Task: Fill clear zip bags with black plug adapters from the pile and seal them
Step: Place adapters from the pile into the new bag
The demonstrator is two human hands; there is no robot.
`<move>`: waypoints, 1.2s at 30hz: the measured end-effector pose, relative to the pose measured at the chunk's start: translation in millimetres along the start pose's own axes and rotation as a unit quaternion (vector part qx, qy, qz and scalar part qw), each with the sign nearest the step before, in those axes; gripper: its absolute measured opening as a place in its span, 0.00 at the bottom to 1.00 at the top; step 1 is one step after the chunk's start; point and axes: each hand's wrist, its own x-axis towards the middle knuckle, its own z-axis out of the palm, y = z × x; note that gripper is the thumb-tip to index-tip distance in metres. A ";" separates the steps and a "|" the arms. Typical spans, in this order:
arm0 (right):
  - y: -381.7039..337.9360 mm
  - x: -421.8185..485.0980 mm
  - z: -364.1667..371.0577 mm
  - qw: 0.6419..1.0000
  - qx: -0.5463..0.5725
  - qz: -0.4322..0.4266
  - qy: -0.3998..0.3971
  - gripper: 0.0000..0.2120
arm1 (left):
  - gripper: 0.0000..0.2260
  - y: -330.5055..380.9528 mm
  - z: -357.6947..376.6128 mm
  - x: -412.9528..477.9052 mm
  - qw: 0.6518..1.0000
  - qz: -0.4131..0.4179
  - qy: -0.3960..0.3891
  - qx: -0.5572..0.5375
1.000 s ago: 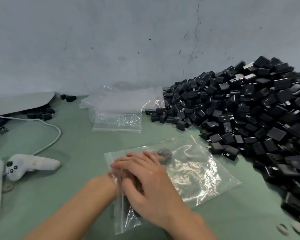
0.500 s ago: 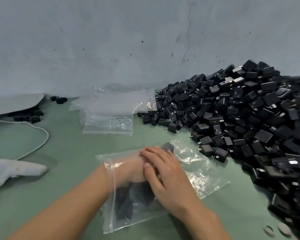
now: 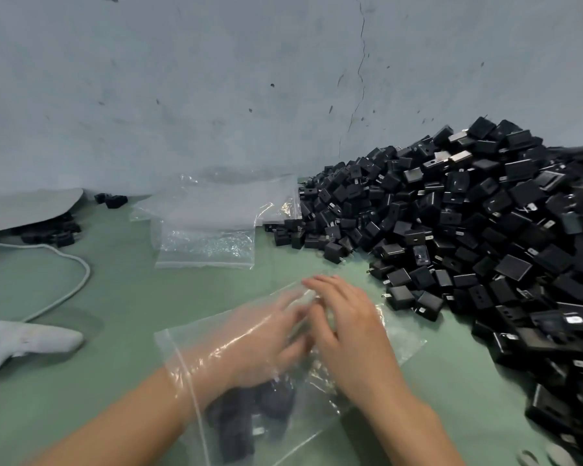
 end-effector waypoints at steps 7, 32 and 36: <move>8.5 -5.7 2.2 0.991 -0.092 0.039 -0.088 0.13 | 0.24 -21.3 -7.9 -50.2 0.994 0.023 0.032 0.103; 20.1 3.6 -31.5 0.942 0.144 0.303 0.006 0.14 | 0.24 -18.6 16.7 17.6 0.986 0.074 0.015 0.147; 23.0 10.0 -39.3 0.879 0.320 0.352 0.023 0.13 | 0.22 -21.4 16.5 17.6 0.981 0.104 0.030 0.160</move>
